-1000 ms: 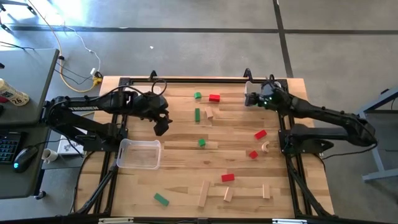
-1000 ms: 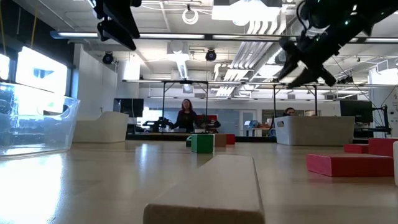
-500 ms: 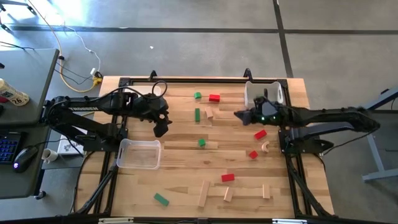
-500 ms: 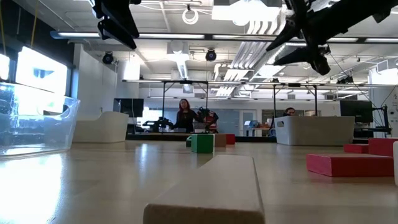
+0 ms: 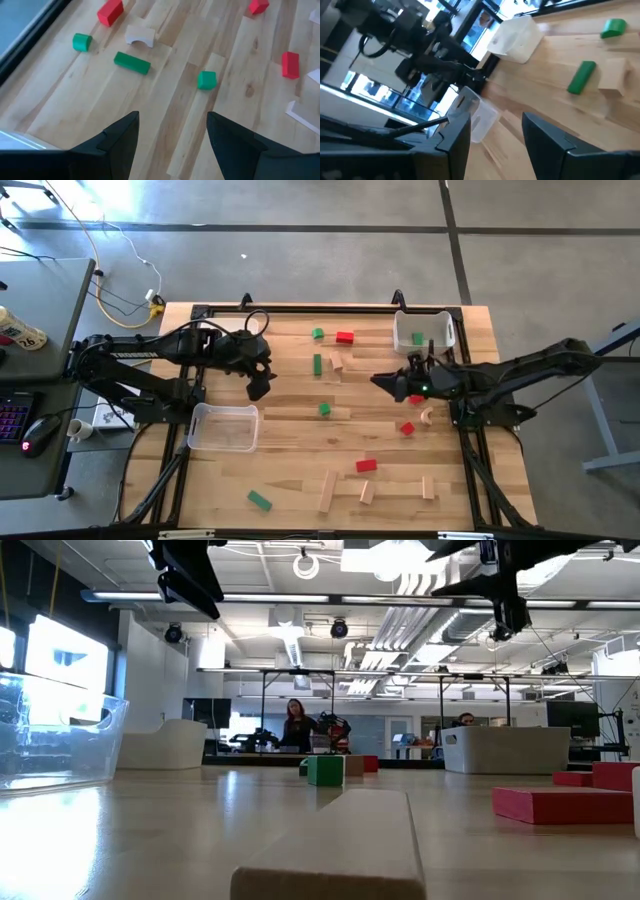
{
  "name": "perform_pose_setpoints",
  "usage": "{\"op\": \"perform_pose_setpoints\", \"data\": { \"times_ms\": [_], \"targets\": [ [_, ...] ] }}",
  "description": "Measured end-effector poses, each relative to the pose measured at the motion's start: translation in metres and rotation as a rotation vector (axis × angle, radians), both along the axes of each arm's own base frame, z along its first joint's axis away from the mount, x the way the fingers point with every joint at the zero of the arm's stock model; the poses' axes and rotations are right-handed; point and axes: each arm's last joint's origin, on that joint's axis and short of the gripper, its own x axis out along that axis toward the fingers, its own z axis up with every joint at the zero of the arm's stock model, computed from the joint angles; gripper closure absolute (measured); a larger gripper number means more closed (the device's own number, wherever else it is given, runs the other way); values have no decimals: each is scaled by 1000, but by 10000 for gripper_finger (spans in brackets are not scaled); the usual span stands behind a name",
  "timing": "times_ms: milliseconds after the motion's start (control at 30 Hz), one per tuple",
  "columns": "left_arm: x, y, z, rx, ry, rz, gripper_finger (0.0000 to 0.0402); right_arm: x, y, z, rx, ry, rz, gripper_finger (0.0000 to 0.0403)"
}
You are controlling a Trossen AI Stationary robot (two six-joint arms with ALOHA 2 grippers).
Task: Sort & place blocks by color
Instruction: Put the cream rectangle into the transparent bin
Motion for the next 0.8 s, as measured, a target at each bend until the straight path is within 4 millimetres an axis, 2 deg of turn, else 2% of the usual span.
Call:
{"op": "perform_pose_setpoints", "data": {
  "times_ms": [200,333,433,600,800],
  "targets": [
    [0,1,0,9,-2,32,181,23,11,36,-131,15,86,241],
    [-2,0,-1,-33,-1,83,181,35,15,60,-267,112,197,241],
    [-6,-1,-4,-100,28,141,181,42,19,71,-340,208,308,241],
    [-12,-6,-9,-244,77,232,181,54,29,76,-426,286,597,241],
    [-12,-18,-10,-299,89,230,181,68,41,63,-464,270,906,241]
  ]
}}
